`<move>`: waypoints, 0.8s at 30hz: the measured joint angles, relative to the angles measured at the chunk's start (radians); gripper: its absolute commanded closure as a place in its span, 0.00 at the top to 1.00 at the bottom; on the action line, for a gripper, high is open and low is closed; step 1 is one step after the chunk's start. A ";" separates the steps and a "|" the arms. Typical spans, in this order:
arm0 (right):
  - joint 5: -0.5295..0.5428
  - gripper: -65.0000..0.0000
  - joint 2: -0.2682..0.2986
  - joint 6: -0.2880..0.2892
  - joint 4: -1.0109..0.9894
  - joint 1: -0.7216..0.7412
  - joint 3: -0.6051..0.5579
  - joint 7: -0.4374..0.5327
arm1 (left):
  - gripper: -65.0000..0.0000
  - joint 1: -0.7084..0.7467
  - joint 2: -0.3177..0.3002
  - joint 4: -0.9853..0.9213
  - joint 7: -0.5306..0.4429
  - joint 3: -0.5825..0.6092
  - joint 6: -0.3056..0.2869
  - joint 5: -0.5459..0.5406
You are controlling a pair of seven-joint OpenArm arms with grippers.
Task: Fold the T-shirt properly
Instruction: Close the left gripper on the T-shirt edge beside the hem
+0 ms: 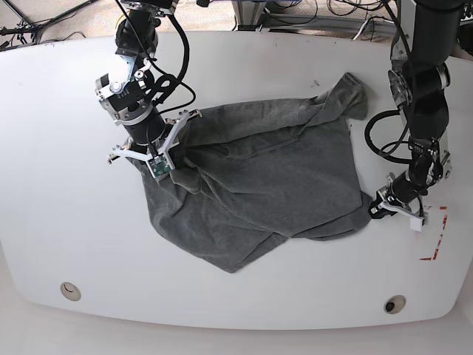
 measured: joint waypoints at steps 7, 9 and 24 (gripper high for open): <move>0.000 0.00 0.000 0.000 0.000 0.000 0.000 0.000 | 0.42 0.005 -0.003 -0.001 -0.028 0.000 0.000 -0.003; 0.000 0.00 0.000 0.000 0.000 0.000 0.000 0.000 | 0.49 0.005 -0.003 -0.001 -0.031 -0.001 0.000 -0.010; 0.000 0.00 0.000 0.000 0.000 0.000 0.000 0.000 | 0.00 0.008 0.014 -0.002 -0.032 0.001 0.001 0.001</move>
